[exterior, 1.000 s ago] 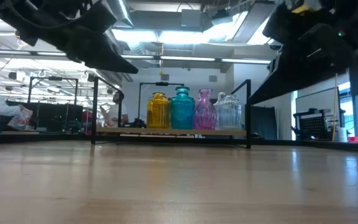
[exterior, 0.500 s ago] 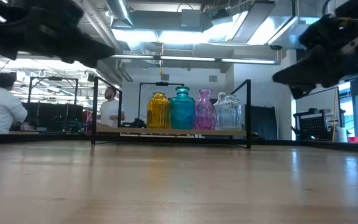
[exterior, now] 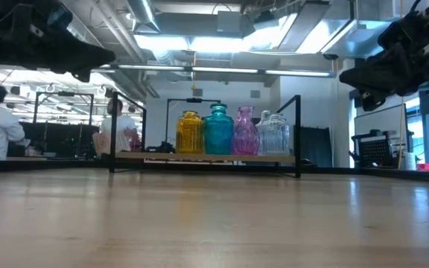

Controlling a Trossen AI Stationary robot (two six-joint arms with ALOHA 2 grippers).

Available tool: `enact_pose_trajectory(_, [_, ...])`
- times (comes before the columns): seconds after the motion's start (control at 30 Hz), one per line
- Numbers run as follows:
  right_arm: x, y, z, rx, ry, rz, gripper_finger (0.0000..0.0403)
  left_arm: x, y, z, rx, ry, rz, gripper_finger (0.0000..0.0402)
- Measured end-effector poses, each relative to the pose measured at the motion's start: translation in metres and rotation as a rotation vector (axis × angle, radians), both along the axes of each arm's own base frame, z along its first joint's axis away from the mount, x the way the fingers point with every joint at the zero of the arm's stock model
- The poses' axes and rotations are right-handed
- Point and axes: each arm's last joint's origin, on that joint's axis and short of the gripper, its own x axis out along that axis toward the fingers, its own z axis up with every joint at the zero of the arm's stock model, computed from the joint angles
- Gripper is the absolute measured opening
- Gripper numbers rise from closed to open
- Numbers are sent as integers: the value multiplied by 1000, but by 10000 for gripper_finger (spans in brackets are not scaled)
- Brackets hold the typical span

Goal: Sort vases onto shelf
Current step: Return to Home Position

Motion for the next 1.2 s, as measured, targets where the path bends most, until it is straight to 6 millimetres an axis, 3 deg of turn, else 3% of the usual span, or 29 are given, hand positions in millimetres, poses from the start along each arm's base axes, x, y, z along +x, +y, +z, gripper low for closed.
enact_pose_trajectory(0.4, [-1, -1, 0, 23, 4, -27, 8, -19, 1, -17, -50, -34, 94, 18])
enact_pose_trajectory(0.83, [-2, -1, 1, -5, -8, -35, 8, -26, 0, -15, -61, -73, 80, 18])
enact_pose_trajectory(1.2, [-14, -6, 7, -5, -40, -108, 8, -26, -6, -9, -56, -127, -129, 18])
